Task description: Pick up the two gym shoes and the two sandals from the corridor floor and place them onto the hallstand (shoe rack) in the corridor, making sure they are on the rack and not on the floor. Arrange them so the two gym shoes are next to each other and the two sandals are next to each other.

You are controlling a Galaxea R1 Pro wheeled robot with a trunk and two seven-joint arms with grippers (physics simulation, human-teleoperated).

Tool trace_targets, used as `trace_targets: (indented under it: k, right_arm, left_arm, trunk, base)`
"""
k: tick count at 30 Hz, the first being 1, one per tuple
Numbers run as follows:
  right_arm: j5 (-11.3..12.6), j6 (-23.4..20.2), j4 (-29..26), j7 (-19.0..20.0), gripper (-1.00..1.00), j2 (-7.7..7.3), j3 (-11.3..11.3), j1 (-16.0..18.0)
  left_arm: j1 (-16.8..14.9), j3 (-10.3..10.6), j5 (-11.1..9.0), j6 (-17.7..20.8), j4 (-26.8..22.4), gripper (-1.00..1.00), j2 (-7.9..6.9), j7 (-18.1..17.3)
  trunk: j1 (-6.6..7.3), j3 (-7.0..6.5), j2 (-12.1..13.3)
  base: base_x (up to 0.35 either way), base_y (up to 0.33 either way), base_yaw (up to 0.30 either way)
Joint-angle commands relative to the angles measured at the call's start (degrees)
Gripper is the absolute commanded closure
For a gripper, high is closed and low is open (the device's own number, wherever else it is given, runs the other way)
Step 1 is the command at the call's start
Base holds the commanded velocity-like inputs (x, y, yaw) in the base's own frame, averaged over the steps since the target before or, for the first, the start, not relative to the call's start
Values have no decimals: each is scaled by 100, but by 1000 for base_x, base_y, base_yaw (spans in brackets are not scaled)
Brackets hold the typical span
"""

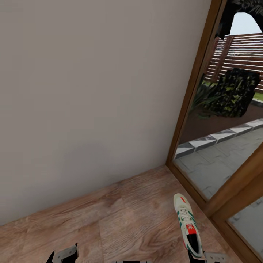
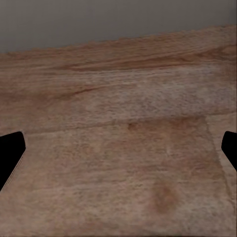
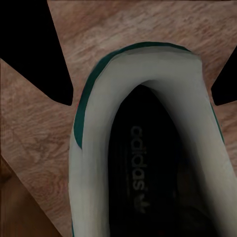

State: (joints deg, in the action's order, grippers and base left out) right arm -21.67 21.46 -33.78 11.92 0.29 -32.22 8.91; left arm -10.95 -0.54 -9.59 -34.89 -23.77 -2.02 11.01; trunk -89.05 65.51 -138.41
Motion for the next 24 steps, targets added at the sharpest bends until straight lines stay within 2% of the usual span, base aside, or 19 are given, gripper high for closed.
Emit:
trace_targets:
  k: [1, 24]
  right_arm:
    - [-21, 25, 10, 48, 100, 5, -45, 5]
    - [-21, 25, 56, 48, 100, 6, -46, 5]
  left_arm:
    - [-4, 11, -24, -18, 4, -100, -1, 7]
    - [2, 16, -6, -18, 13, -100, -1, 6]
  trunk:
    - [1, 4, -2]
    - [1, 4, -2]
  base:
    - [0, 0, 279]
    - [0, 0, 279]
